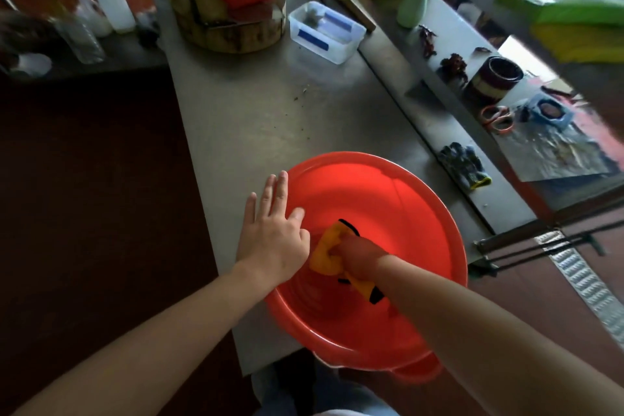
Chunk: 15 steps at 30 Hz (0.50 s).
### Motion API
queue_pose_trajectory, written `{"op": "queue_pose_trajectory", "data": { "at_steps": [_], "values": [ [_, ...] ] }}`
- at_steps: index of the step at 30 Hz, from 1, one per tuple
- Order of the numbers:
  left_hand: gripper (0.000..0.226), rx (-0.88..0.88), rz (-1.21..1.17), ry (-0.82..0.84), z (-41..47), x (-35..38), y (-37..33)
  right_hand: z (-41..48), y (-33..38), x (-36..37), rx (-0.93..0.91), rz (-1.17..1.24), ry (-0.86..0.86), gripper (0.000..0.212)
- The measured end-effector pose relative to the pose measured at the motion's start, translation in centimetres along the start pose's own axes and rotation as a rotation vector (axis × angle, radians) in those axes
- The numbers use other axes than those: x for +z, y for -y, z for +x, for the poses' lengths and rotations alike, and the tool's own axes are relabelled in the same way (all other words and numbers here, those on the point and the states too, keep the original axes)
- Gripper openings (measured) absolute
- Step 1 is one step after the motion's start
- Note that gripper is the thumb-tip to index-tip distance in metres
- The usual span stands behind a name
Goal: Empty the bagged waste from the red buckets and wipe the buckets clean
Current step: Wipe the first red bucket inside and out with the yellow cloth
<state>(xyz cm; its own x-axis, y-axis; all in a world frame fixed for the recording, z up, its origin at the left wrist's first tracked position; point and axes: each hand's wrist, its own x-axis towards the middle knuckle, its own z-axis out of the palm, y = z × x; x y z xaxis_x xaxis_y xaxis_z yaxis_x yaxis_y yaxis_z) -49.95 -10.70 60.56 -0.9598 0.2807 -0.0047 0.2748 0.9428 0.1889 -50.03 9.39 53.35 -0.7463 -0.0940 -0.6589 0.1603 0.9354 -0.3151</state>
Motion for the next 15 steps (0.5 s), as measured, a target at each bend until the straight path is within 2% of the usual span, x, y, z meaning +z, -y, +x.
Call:
{"op": "queue_pose_trajectory", "data": {
  "at_steps": [3,6,12,15],
  "values": [
    [0.053,0.005,-0.033,0.004,0.2,-0.1,0.2,-1.3,0.7,-1.1,0.036,-0.04,0.003,0.035],
    [0.053,0.022,-0.045,-0.007,0.1,-0.9,0.1,-3.6,1.2,-2.6,-0.024,-0.15,-0.008,0.04],
    [0.053,0.152,0.055,-0.234,-4.1,-2.7,-3.5,-8.1,1.3,-6.5,-0.223,-0.346,-0.233,0.053],
    [0.05,0.179,0.076,-0.307,-7.5,-2.8,-7.0,-9.9,0.0,-7.3,-0.302,-0.329,-0.316,0.053]
  ]
}}
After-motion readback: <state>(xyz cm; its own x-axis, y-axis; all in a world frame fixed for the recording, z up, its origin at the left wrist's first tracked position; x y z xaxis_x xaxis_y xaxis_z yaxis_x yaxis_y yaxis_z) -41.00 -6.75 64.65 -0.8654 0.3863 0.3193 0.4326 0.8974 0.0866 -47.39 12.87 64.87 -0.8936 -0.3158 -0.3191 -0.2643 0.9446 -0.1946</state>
